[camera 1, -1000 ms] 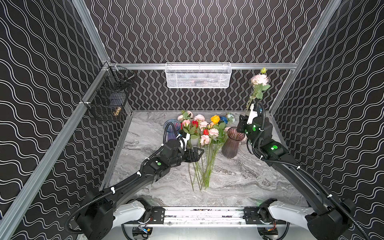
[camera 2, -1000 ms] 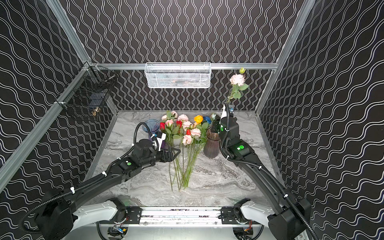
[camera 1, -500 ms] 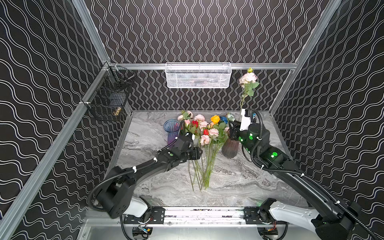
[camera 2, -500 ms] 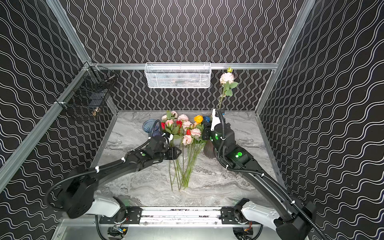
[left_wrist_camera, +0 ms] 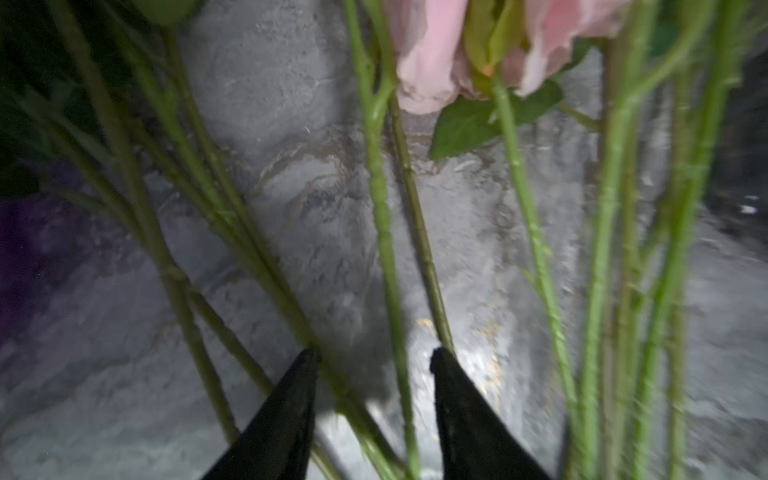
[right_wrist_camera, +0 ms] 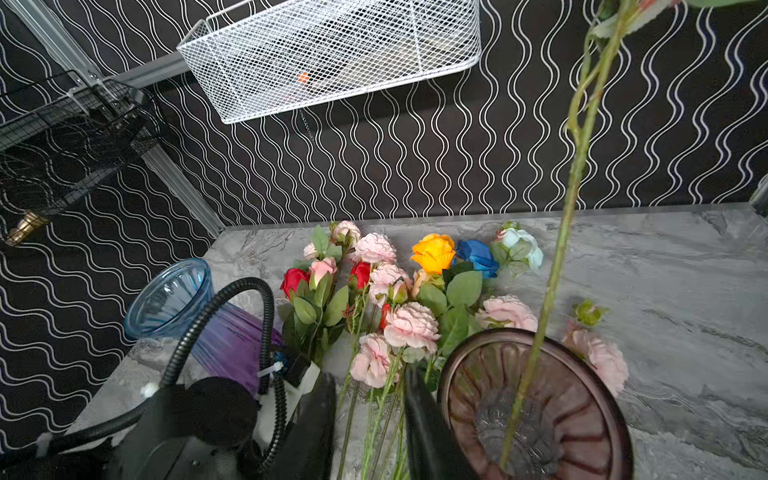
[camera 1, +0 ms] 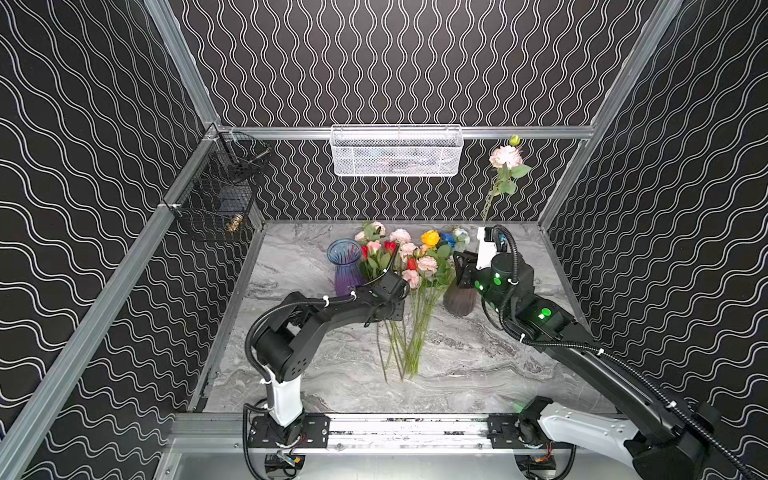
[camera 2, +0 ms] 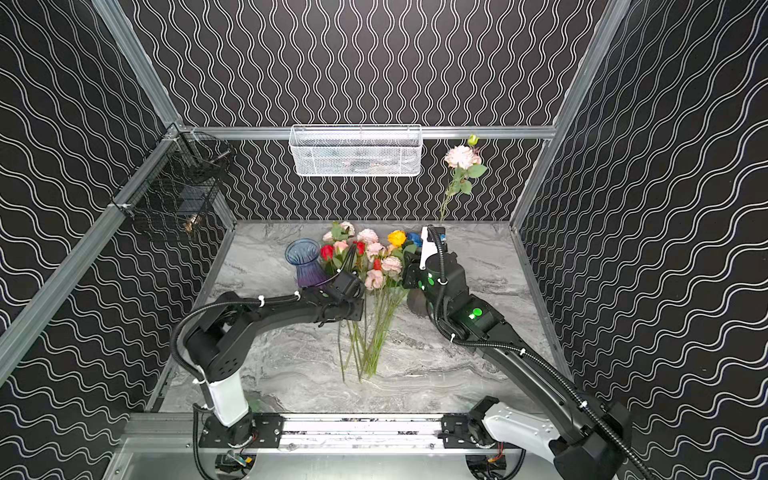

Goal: Arrange the flowers into the vase
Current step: 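Reach the left gripper into the flower pile and grasp a pink rose stem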

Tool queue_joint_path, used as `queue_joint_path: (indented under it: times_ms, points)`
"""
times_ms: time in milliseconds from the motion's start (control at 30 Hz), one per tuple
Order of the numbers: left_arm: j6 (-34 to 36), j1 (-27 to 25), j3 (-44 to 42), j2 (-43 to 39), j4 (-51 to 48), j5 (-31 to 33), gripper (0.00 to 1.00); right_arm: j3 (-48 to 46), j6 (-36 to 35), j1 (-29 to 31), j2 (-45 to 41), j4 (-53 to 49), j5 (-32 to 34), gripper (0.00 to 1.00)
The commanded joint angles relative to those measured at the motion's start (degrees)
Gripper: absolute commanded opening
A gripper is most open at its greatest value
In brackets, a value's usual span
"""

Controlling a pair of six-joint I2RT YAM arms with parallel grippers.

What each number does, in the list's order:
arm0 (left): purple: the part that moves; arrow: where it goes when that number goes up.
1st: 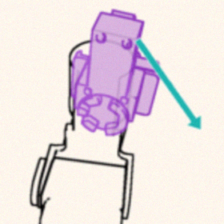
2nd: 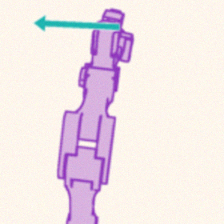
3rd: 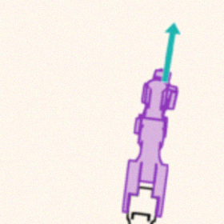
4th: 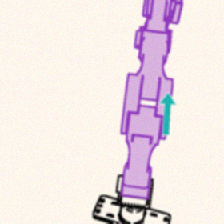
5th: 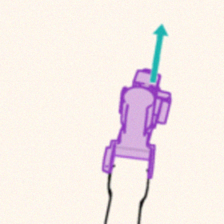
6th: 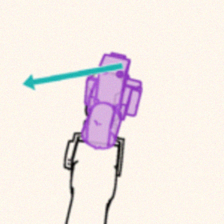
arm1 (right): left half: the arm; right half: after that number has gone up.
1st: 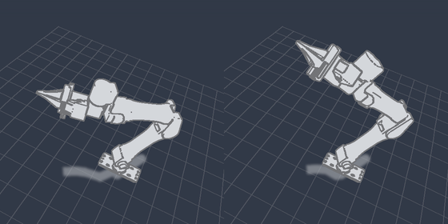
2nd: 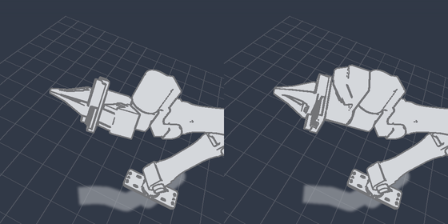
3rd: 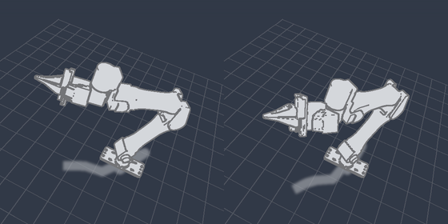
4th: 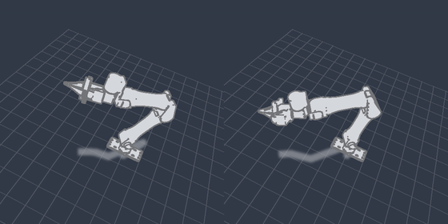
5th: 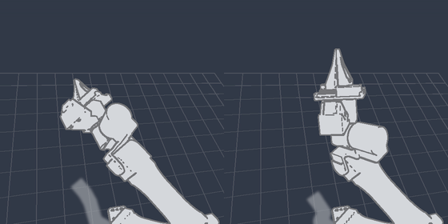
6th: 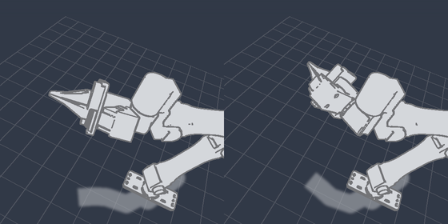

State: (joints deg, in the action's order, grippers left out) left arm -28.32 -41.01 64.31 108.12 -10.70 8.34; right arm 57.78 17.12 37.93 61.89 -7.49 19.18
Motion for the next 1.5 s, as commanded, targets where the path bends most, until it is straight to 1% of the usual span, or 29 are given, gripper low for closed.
queue_joint_path:
  times_ms: [0,33,100,200,267,500,533,567,600,667,700,767,833,900,933,1067,1100,1233,1367,1467]
  points:
    - [1.5,0.0,2.5,3.0,-0.5,0.4,0.28,-0.2,0.2,0.0,-0.7,0.0,0.2,0.30]
    - [1.5,0.0,3.1,3.4,-0.7,0.1,0.22,-0.2,0.1,0.0,-0.9,-0.2,0.4,0.30]
    - [0.9,0.1,3.2,2.8,-0.2,-1.2,0.16,-0.3,-0.1,0.1,-1.5,-0.5,0.5,0.30]
    - [0.2,0.0,2.4,0.5,0.2,-2.2,0.03,-1.5,-0.2,0.1,-2.5,-0.3,0.8,0.30]
    - [-0.5,0.1,1.8,-1.5,0.1,-2.4,0.00,-2.3,-0.2,0.0,-3.1,0.1,0.9,0.30]
    - [-2.3,0.0,0.5,-6.7,-1.0,-3.1,0.00,-2.6,-0.3,0.1,-3.0,0.8,0.4,0.30]
    - [-2.5,0.0,0.7,-6.9,-1.6,-3.1,0.04,-2.7,-0.3,0.1,-3.0,0.8,0.3,0.30]
    - [-2.6,0.0,1.0,-6.9,-2.3,-3.1,0.13,-2.6,-0.3,0.1,-3.1,0.8,0.3,0.30]
    - [-2.8,0.0,1.4,-6.9,-3.2,-3.1,0.20,-2.8,-0.2,0.0,-3.0,0.8,0.3,0.30]
    - [-2.6,0.1,1.6,-7.4,-3.7,-4.5,0.37,-2.9,-0.2,0.1,-3.2,0.8,0.2,0.31]
    - [-2.7,0.0,1.4,-8.0,-3.6,-5.2,0.43,-2.9,-0.2,0.0,-3.3,0.9,0.3,0.31]
    - [-2.5,0.0,0.4,-10.0,-2.9,-5.4,0.54,-3.2,-0.2,0.1,-3.5,1.1,0.4,0.31]
    - [-2.3,0.0,-1.1,-12.4,-1.7,-4.3,0.61,-3.5,-0.3,0.0,-3.5,1.3,0.7,0.31]
    - [-1.7,0.0,-1.7,-13.4,-1.5,-2.8,0.63,-3.9,-0.3,0.0,-3.3,1.5,0.5,0.31]
    - [-1.2,0.1,-1.3,-13.1,-2.2,-2.3,0.60,-4.0,-0.2,0.1,-3.0,1.6,0.5,0.31]
    - [1.7,0.1,3.9,-8.3,-6.6,-1.0,0.44,-4.2,0.1,0.0,-1.8,2.1,-0.1,0.31]
    - [2.3,0.1,5.0,-7.2,-6.9,-1.0,0.42,-4.2,0.2,0.0,-1.7,2.2,-0.2,0.31]
    - [4.6,0.1,8.9,-2.6,-6.3,1.0,0.39,-4.3,0.2,-0.1,-1.2,2.5,-0.1,0.31]
    - [6.7,0.3,14.4,3.1,-8.6,5.6,0.42,-4.6,0.2,0.0,-1.2,2.3,0.2,0.31]
    - [8.5,0.7,17.0,6.7,-8.0,5.6,0.42,-4.9,0.1,-0.1,-1.5,2.1,0.2,0.31]
